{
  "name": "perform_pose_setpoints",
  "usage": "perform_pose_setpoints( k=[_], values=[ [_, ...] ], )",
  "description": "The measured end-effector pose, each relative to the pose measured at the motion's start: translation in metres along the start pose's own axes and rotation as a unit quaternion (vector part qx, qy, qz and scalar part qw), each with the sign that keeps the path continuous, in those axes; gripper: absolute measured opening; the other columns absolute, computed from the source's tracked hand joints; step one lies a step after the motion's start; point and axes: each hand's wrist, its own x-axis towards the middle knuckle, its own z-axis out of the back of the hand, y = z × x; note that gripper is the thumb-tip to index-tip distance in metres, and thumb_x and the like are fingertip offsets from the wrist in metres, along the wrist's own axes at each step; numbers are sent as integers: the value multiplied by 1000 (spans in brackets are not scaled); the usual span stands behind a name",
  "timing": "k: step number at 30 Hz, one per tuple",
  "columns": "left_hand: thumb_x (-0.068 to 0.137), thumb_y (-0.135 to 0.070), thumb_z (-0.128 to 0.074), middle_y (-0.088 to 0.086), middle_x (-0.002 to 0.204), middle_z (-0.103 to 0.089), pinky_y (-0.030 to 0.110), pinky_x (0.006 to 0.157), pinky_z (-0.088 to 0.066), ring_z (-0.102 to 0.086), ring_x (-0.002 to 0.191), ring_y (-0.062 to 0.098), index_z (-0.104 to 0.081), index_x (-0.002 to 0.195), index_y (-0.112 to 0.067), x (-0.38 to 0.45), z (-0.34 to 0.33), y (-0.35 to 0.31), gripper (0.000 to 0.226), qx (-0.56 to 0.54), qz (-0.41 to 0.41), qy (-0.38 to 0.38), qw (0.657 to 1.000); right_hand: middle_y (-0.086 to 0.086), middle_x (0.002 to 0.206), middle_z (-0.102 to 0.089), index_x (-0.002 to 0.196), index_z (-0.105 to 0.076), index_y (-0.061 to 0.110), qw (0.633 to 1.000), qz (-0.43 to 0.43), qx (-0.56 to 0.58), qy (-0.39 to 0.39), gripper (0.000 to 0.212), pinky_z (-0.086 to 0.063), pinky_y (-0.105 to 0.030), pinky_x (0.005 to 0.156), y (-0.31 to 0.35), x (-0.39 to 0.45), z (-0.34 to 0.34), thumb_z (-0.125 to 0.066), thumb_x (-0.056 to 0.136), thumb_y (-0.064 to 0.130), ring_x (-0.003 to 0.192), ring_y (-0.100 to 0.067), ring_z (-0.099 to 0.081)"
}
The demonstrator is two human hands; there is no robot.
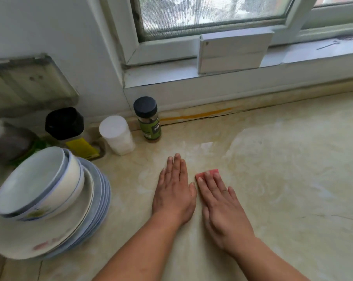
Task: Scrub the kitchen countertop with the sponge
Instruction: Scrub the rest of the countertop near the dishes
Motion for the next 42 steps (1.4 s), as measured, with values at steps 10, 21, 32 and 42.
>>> perform_pose_setpoints(
  k=[10,21,32,42],
  values=[
    [98,-43,-8,-7,164,41,32,123,22,43,148,9,24,162,-21,29,7,-5,75,-9,19,-27,999,14,171,9,163,2,37,993,112,-3,36,67,-5,-46,126,-15,167,40,-28,103,39,156,-10,17],
    [97,-47,-20,-9,171,28,30,123,17,28,155,8,12,164,-23,29,7,-5,78,-16,28,-49,998,9,171,-6,163,-12,33,998,48,5,-34,69,-23,-46,124,-79,172,69,-40,101,28,158,-12,4],
    [94,-49,-21,-9,172,24,34,126,7,25,156,8,9,164,-22,30,9,-6,80,-10,34,-38,999,16,170,6,163,-2,37,997,76,15,-21,68,-3,-42,123,-43,167,44,-32,101,32,154,-6,20],
    [93,-51,-5,-11,163,44,31,124,19,39,150,7,28,158,-24,28,13,-8,78,17,53,-4,998,6,172,-4,164,-13,30,992,-98,19,-75,69,-20,-51,124,-144,157,89,-41,101,24,158,-16,3]
  ],
)
